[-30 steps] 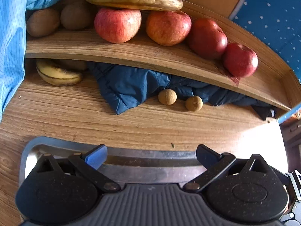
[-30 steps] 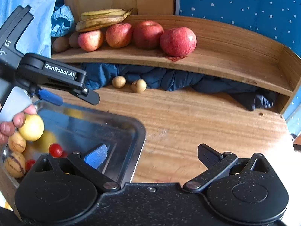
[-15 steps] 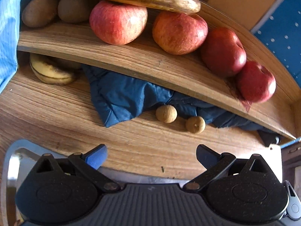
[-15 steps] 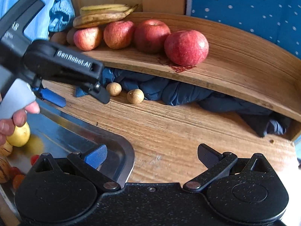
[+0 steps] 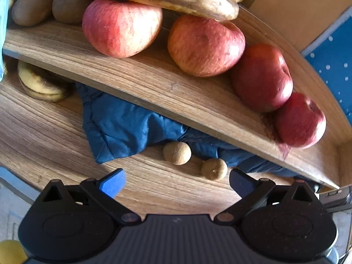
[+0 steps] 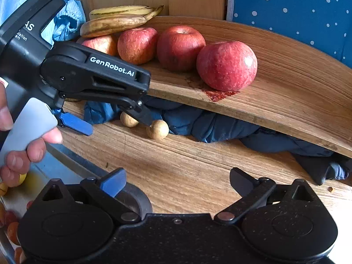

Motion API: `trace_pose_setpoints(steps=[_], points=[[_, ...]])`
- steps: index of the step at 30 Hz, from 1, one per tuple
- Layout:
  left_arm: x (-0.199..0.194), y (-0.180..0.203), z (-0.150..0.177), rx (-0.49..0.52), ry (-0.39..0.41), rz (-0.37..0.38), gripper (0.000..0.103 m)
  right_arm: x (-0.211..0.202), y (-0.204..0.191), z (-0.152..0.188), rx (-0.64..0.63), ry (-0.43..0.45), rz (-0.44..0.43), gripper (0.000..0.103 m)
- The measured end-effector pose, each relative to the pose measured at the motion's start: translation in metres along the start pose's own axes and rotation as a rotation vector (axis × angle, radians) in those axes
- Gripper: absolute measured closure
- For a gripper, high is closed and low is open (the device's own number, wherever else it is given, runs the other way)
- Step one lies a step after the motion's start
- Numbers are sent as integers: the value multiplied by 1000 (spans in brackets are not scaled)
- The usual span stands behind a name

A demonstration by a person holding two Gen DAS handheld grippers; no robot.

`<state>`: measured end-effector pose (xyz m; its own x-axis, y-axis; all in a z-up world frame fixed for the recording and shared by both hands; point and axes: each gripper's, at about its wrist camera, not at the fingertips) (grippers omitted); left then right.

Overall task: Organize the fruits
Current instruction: 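Reach both open tools toward the two small brown fruits under the shelf, then grasp a small brown fruit with the left tool while the right grasps the other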

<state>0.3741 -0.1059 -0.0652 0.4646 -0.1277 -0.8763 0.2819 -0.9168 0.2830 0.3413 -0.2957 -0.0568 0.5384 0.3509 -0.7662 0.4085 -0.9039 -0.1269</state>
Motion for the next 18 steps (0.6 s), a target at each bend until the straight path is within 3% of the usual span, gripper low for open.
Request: trace_pose_setpoints(steps=[8,18], points=[[3,-2,3,-23,3,11,6,5,-5,-7,-2,18,-35,13],[7,3,-1,-28,26,12,23,14,-9,-11,-1,16,-64,19]])
Point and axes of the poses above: each gripper's, at about its wrist camera, not at the fingertips, and x roughly the way its jaws point, y to its right, z to its underside, and after that the axes turned 8 degrees about x, right-handed
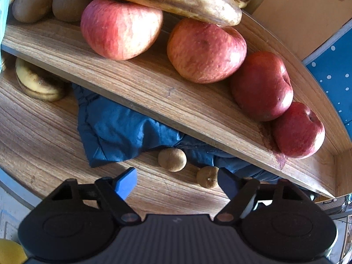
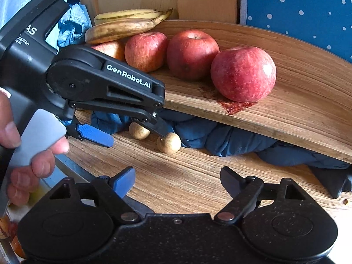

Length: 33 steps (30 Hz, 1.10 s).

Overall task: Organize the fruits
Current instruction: 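Grasp a small brown fruit with the left tool while the right grasps the other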

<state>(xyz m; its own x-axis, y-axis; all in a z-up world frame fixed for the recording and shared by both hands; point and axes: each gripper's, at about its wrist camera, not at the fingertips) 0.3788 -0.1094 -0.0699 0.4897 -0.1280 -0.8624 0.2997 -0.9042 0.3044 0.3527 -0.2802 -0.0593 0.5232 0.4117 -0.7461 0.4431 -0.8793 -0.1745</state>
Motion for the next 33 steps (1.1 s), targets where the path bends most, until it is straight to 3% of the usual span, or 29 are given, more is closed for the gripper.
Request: trace_pose_setpoints(steps=[10,25,33], points=[[3,-1,-9,-6,5,-13,34,13,-4,-10,-3,-5,-16,40],[4,-1,-20,3,3,-32,60,39,-7,-27,-23,-29,-37,59],[10,-7,-25,12,7,-48,66,43,-8,-28,-29,-30,-52,71]])
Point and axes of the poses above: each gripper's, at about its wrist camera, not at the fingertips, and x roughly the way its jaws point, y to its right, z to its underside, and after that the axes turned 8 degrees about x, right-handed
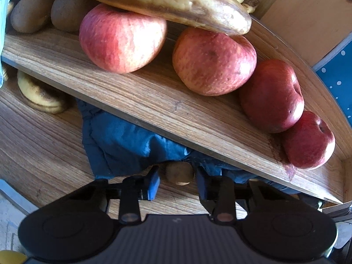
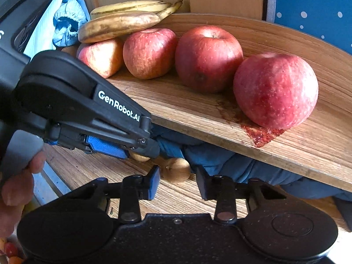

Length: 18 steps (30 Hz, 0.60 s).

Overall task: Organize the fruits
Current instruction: 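Grasp a small brown fruit with the left tool while the right grasps the other, then carry both small brown fruits over the steel tray and lower them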

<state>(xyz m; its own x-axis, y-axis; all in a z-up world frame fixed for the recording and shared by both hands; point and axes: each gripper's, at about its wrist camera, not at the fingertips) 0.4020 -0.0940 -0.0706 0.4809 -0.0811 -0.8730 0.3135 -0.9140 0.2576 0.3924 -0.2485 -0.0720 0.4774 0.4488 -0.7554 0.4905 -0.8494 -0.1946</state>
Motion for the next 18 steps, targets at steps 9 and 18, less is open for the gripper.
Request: trace_pose_setpoints(steps=[9,18], points=[[-2,5,2,42,9,-2,72,-3,1,3,-5,3,4,72],[-6,4,14,70,7,-4,72,-13,-2,8,6,15,30,72]])
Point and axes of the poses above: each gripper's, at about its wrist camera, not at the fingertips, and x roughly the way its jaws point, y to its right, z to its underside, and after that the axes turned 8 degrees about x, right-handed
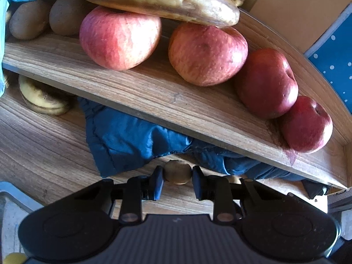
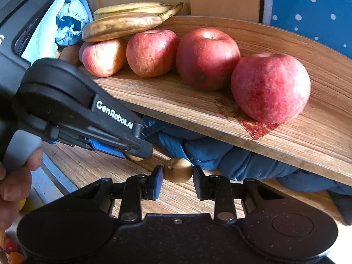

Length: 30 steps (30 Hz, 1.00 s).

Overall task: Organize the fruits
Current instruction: 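Carry both small brown fruits over the steel tray and lower them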

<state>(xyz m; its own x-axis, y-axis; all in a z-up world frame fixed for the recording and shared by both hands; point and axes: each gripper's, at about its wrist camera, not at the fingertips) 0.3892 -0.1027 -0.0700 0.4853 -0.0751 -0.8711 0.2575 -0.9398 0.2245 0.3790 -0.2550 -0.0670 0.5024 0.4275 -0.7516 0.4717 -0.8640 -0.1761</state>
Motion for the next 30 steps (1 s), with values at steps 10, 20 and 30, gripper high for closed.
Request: trace_pose_setpoints(steps=[10,20,30], points=[[-11,0,11,48,3,22,72,-18,2,7,35,20,36,72],[-36,-10,22,78,20,51,72,-37,-13,9,62,44,61,72],[-64,-33,28,101,24,66,72,-54,-36,19,77,61,79,72]])
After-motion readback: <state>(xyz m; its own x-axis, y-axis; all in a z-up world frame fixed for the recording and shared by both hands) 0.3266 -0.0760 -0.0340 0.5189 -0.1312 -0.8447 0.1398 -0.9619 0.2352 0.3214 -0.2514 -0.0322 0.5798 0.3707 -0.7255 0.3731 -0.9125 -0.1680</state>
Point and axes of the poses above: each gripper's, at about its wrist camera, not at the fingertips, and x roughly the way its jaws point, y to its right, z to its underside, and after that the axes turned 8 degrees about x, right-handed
